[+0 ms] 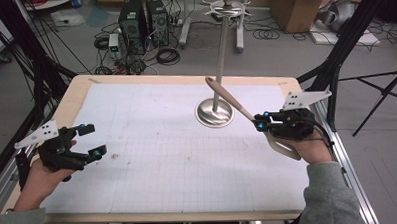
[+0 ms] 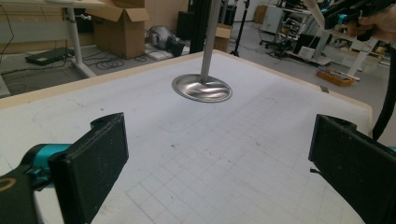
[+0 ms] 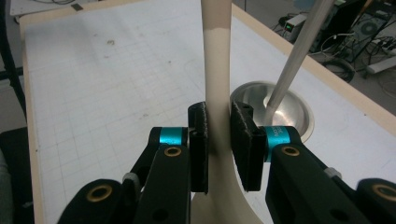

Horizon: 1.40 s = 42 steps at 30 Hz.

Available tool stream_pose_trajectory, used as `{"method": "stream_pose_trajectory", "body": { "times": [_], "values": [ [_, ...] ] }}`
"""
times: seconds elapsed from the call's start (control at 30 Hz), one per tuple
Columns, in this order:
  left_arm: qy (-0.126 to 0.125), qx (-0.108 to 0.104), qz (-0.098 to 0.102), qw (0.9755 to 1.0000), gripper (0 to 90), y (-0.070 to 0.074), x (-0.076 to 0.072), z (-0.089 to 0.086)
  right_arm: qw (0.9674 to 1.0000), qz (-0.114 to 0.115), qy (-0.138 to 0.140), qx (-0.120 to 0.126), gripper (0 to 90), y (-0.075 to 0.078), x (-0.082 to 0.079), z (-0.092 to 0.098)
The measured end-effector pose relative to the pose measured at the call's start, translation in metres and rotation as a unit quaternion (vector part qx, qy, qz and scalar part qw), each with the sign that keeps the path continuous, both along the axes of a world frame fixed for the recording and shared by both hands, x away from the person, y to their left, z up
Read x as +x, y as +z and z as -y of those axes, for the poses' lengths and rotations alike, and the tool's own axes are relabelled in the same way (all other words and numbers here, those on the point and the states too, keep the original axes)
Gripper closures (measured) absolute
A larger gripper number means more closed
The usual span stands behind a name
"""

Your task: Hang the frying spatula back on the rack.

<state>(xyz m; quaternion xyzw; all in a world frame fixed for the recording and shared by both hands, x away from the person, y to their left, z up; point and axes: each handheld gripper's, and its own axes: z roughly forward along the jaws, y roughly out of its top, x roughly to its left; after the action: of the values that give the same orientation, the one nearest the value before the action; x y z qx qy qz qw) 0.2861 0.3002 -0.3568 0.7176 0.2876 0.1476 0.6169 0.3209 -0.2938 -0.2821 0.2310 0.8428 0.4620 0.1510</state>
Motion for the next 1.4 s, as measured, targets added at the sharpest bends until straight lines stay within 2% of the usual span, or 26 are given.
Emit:
{"method": "stream_pose_trajectory", "body": {
  "times": [0.23, 0.5, 0.8, 1.2, 1.4],
  "values": [
    [0.000, -0.001, 0.000, 1.0000, 5.2, 0.000, 0.000, -0.001, 0.9999, 0.007, -0.007, 0.014, 77.6, 0.012, 0.002, 0.007],
    [0.005, 0.001, 0.002, 1.0000, 5.2, -0.001, -0.002, -0.002, 0.9996, 0.018, -0.017, 0.016, 77.5, 0.030, 0.006, 0.016],
    [0.009, 0.001, 0.000, 1.0000, 5.2, -0.002, -0.003, -0.005, 0.9994, 0.030, -0.017, 0.007, 77.5, 0.051, 0.010, 0.021],
    [0.016, 0.005, -0.003, 0.9999, 5.3, -0.004, -0.006, -0.008, 0.9987, 0.032, -0.032, 0.021, 77.5, 0.059, 0.018, 0.039],
    [0.018, 0.008, -0.011, 0.9997, 5.3, -0.008, -0.008, -0.009, 0.9986, 0.037, -0.029, 0.025, 77.5, 0.062, 0.020, 0.044]
  ]
}}
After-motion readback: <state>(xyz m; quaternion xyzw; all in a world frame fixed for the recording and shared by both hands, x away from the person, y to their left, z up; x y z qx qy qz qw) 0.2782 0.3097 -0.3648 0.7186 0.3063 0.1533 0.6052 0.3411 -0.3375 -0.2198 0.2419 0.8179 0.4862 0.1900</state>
